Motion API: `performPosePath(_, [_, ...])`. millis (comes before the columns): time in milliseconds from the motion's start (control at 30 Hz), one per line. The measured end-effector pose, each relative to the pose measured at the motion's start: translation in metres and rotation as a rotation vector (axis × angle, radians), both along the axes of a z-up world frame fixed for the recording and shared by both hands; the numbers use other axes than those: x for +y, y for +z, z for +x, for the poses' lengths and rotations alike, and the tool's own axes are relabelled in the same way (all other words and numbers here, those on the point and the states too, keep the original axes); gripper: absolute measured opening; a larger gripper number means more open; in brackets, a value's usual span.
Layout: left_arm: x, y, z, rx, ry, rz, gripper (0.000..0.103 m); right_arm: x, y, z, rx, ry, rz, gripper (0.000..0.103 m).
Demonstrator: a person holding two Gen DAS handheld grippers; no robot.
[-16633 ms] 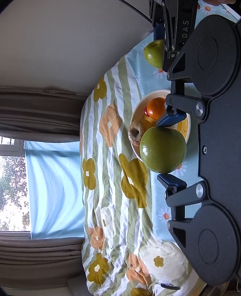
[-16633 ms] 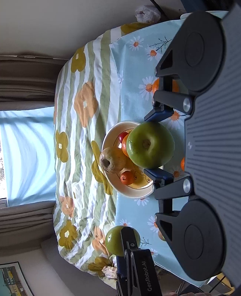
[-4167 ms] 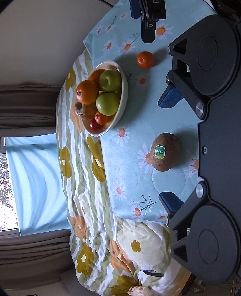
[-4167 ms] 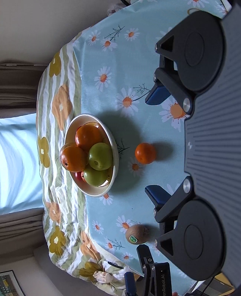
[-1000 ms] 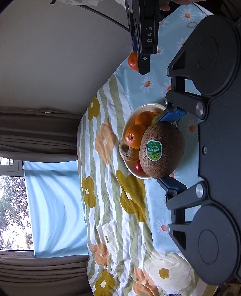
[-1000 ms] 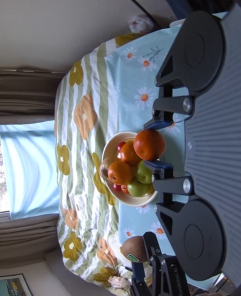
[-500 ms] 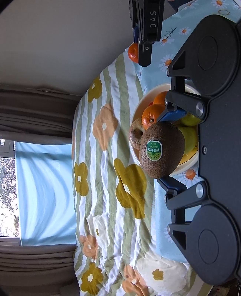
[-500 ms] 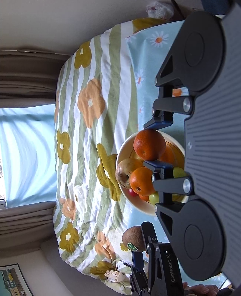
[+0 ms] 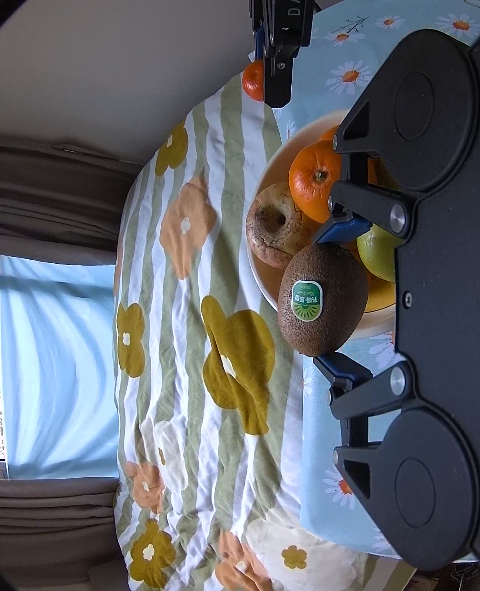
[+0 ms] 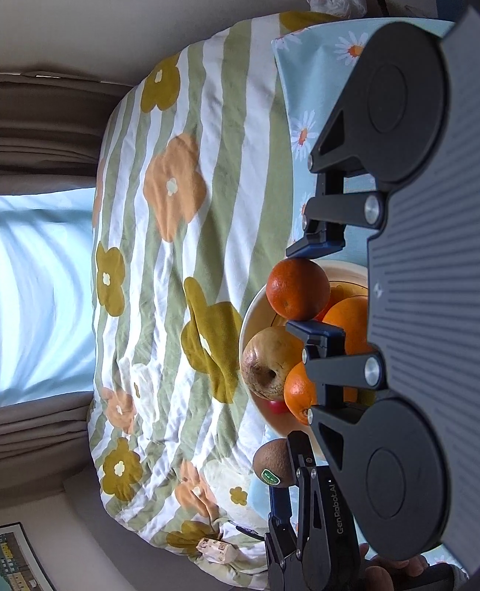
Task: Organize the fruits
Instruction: 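Carry the kiwi with the left gripper to the bowl while the right gripper carries the tangerine, then open the left gripper releasing the kiwi while the right gripper releases the tangerine in the bowl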
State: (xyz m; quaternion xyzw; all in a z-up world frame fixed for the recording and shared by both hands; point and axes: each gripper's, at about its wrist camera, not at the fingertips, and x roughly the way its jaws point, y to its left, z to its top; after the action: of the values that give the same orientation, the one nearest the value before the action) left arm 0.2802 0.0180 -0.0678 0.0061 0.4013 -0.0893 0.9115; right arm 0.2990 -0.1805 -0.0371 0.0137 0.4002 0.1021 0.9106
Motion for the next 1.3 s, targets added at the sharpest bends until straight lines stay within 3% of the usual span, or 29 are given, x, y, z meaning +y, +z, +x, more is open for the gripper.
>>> performPosePath(533, [-0.001,-0.014,0.018,0.051,0.025,-0.05,0.066,-0.002,-0.011,0.014,0.021,0.004,0.003,0.05])
performPosePath(567, [0.0,-0.013,0.018,0.047,0.029,-0.057,0.069,-0.003,-0.011,0.015,0.02,0.004,0.004,0.05])
performPosePath(667, [0.003,-0.004,0.013,-0.002,0.042,-0.068,0.092,-0.004,-0.012,0.016,0.017,0.004,0.005,0.05])
performPosePath(1000, [0.011,0.014,-0.004,-0.038,0.073,-0.041,0.093,-0.003,-0.016,0.028,0.02,0.025,0.022,0.05])
performPosePath(1300, [0.022,0.015,-0.021,-0.019,0.132,-0.03,0.095,0.002,-0.032,0.044,0.046,0.063,0.054,0.05])
